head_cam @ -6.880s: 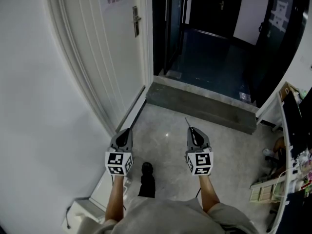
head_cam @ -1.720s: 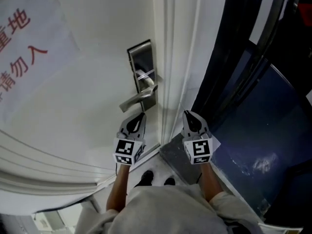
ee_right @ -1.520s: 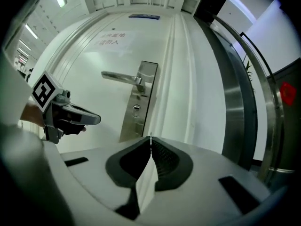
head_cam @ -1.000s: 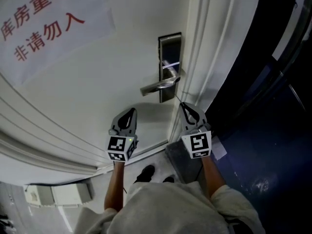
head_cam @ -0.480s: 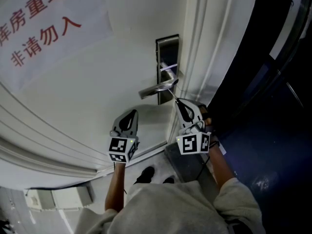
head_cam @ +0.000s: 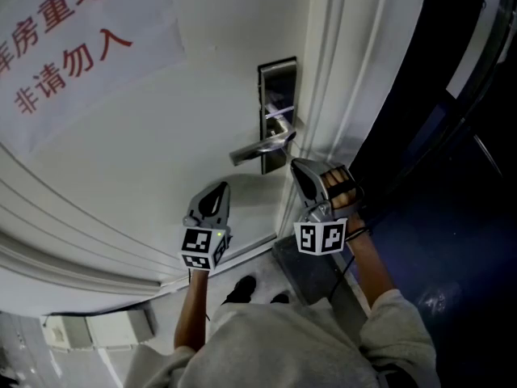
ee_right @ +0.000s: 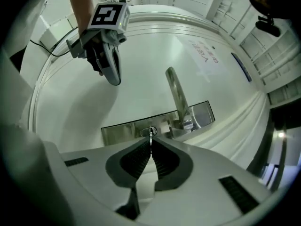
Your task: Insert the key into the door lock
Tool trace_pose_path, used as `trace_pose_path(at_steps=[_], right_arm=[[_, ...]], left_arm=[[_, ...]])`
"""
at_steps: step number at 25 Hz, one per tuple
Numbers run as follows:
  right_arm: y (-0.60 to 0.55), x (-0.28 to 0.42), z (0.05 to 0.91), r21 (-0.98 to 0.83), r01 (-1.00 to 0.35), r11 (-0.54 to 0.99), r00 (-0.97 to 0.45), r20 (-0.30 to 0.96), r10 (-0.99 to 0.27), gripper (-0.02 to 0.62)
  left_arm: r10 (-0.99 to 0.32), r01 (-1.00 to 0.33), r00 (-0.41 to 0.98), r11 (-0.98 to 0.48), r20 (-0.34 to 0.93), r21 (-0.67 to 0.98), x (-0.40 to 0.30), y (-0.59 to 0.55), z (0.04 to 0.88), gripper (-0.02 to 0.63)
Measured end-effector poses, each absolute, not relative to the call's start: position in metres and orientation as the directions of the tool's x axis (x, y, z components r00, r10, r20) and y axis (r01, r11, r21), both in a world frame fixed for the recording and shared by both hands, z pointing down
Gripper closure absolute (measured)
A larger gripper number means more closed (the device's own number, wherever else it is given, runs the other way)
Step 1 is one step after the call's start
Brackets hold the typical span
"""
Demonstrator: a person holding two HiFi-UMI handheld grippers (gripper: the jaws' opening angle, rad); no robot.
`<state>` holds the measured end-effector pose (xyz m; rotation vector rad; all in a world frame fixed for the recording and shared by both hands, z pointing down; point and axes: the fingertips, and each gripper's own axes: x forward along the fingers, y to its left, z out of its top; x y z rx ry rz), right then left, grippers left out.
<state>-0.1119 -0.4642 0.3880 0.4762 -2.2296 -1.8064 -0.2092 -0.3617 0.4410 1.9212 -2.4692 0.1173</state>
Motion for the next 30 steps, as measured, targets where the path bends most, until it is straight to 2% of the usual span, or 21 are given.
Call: trace_pose_path(at_steps=[9, 30], right_arm=[[-0.464, -0.116, 0.391, 0.991, -0.073, 0.116, -0.923, -0.023, -0.383, 0.566], [-0.47, -0.125, 0.388, 0.992, -0.028, 0.119, -0.908, 0.025, -0.418, 0.566]], left_arm=[[-0.969, -0.969, -0.243, 0.241, 0.048, -0.047, -0.209, -0.365, 0.443, 0.589], [-0.973, -0.974, -0.225, 0.223, 0.046, -0.042, -0.208, -0.37, 0.443, 0.589]])
